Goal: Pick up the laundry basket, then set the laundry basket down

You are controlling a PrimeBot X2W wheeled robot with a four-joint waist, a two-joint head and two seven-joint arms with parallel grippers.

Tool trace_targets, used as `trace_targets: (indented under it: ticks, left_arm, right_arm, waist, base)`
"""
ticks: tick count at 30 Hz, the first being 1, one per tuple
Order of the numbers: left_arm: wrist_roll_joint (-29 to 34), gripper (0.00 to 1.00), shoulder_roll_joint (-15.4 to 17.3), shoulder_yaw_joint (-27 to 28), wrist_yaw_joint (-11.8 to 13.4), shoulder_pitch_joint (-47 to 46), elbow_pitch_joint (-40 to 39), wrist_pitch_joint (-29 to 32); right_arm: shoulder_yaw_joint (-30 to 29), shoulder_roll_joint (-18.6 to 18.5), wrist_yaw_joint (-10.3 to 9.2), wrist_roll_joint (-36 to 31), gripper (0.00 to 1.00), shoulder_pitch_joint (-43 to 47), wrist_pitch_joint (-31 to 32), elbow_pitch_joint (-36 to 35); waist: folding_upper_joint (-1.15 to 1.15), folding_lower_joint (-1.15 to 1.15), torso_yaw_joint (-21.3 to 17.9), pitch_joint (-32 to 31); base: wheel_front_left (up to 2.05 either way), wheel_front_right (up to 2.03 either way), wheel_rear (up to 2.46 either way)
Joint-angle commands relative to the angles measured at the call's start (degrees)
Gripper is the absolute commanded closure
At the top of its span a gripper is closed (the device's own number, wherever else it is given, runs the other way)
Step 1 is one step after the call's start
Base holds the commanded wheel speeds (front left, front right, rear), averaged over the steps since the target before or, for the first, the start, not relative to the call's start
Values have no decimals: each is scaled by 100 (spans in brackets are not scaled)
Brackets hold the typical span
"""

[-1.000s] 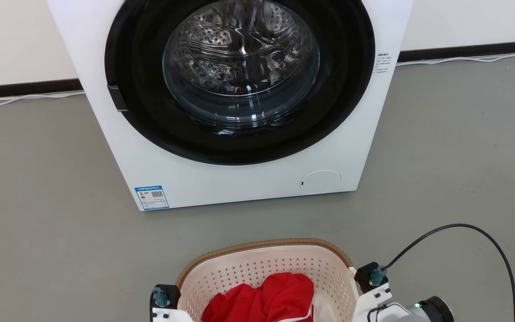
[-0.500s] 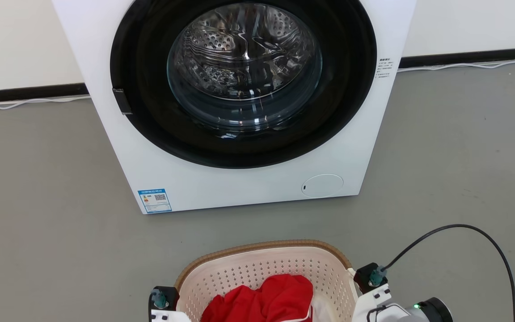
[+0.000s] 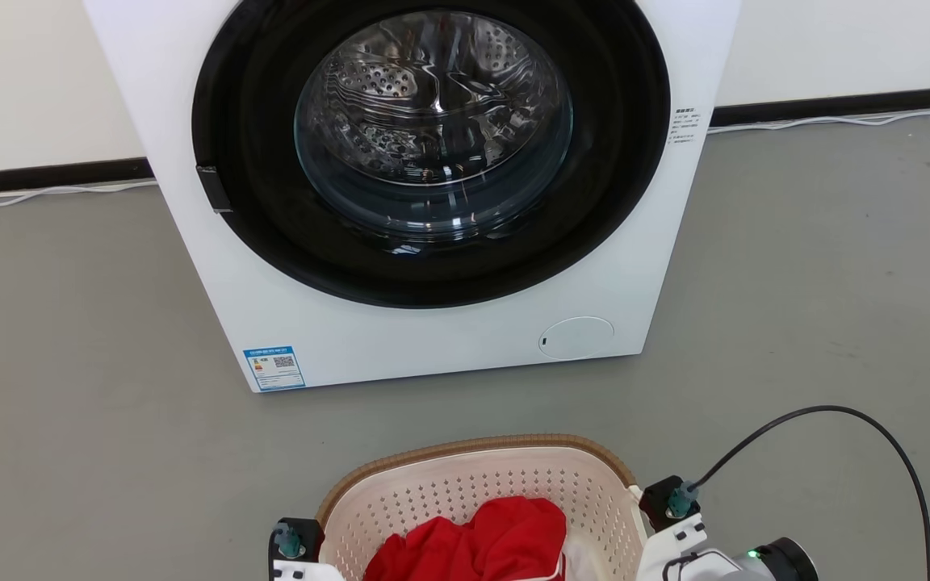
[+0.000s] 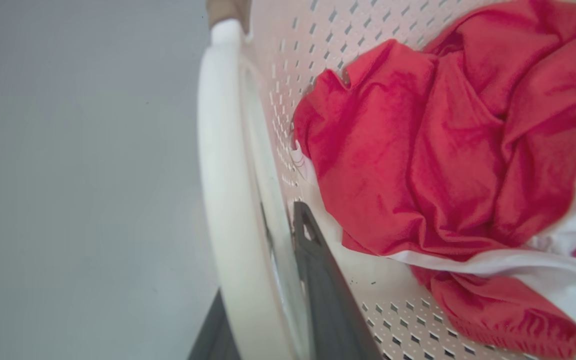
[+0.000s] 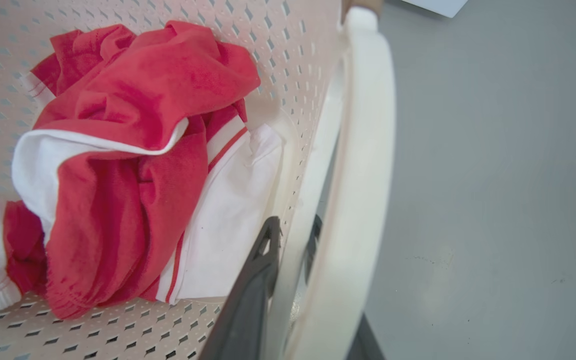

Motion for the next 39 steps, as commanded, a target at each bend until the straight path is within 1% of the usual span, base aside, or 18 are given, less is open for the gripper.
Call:
trace_targets:
  ticks: [1, 26, 33, 39]
  left_arm:
    - [-25, 100, -30, 42, -34, -255, -146, -147]
    - [-283, 100, -30, -187, -5, -349, -118, -204]
    - [-297, 100, -30, -167, -2, -625, -53, -334]
    - [-232, 100, 31, -177, -36, -1204, 1, -381]
  right_arm:
    - [170, 215, 147, 15, 100, -76, -90, -168]
    - [160, 215, 147, 23, 100, -93, -187, -123]
    - [63, 215, 147, -64, 100, -274, -383, -124]
    - [-174, 215, 147, -213, 100, -718, -606, -32]
  waist:
    - [0, 0, -8, -4]
    - [0, 0, 100, 97]
    - [0, 0, 115, 454]
    - [0, 0, 156, 1200]
  base:
    - [0, 0, 0]
    - [0, 0, 0]
    - [0, 0, 0]
    - [0, 0, 0]
